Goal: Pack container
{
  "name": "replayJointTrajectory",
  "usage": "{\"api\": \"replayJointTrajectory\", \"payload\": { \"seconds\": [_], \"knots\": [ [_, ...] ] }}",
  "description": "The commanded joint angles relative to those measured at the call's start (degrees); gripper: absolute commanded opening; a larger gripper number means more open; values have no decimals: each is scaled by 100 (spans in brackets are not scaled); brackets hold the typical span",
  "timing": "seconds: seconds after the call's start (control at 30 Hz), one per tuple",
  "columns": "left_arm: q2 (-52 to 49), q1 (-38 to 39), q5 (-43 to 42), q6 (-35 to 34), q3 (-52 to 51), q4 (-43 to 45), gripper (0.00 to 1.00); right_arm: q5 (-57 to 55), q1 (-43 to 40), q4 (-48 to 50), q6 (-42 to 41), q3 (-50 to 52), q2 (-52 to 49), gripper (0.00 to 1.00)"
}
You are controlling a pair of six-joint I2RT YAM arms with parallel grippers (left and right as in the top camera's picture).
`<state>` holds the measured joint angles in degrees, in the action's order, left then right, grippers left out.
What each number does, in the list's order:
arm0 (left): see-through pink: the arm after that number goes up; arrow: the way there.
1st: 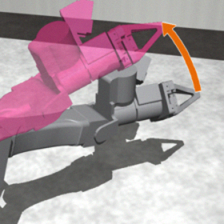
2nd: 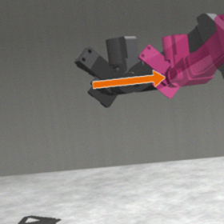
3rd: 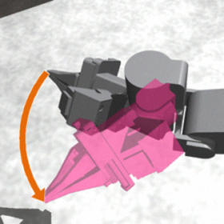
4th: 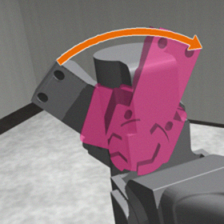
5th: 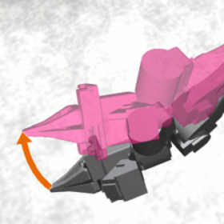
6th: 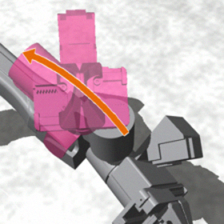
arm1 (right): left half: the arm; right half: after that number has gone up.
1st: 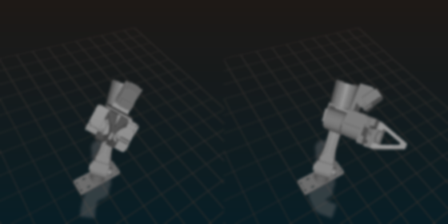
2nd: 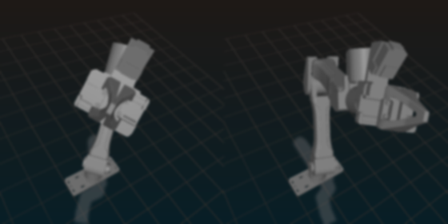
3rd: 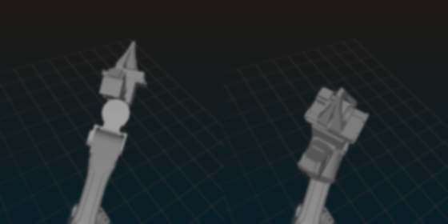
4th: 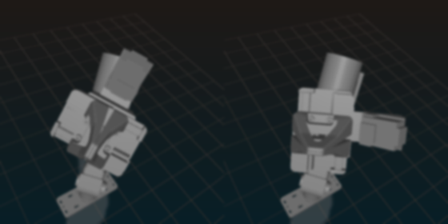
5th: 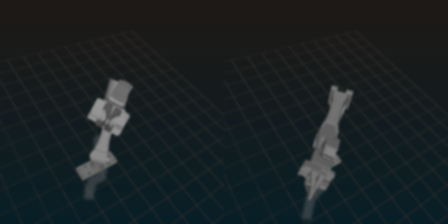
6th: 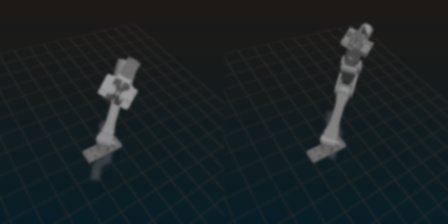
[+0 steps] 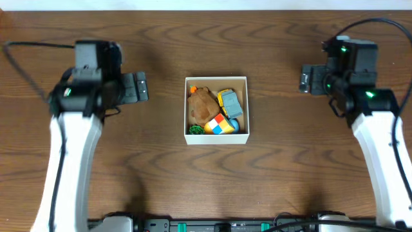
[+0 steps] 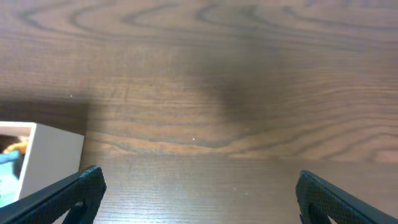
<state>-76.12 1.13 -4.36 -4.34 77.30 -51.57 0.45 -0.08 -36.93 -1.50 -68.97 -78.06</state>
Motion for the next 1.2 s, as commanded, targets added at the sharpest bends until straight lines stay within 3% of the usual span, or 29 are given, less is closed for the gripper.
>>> {"api": "replayJointTrajectory", "payload": {
  "seconds": [0.0, 0.5, 1.17],
  "knots": [
    [870, -31, -57, 221, -400, 11, 98, -157, -50, -13, -280, 319, 634, 99],
    [4155, -31, 55, -393, -3381, 118, 98, -201, -50, 323, -415, 3254, 3711, 99],
    [4262, -31, 94, -389, -3519, 107, 98, -321, -50, 236, -271, 3462, 3954, 99]
  ]
}}
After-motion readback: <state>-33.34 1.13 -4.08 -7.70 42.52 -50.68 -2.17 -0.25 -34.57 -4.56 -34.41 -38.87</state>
